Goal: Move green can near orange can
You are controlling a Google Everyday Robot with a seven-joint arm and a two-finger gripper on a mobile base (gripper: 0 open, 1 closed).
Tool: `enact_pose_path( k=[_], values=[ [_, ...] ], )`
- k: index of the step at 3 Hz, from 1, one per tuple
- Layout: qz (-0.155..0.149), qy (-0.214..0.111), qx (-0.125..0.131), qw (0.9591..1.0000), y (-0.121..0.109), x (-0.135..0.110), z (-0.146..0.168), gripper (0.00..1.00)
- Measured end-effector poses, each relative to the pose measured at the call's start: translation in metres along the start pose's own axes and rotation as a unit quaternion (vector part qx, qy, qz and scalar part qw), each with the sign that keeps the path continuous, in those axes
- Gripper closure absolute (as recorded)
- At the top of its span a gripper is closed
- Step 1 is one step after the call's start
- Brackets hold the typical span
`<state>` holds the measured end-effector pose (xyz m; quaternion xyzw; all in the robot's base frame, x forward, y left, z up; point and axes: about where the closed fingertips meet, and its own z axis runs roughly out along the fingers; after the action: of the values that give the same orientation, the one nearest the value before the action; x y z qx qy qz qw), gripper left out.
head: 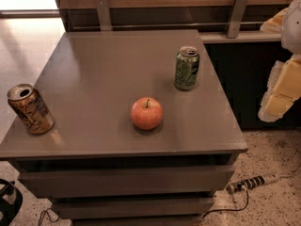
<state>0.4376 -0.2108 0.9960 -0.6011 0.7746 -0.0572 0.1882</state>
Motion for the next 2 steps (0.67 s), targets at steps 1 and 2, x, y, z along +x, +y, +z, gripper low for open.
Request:
enact_pose_path(
  k=[1,2],
  values=[
    [0.000,0.000,0.000,1.0000,0.000,0.000,0.000,0.00],
    [0.022,-0.042,-0.004,0.9989,-0.015,0.002,0.001,0.00]
  ],
)
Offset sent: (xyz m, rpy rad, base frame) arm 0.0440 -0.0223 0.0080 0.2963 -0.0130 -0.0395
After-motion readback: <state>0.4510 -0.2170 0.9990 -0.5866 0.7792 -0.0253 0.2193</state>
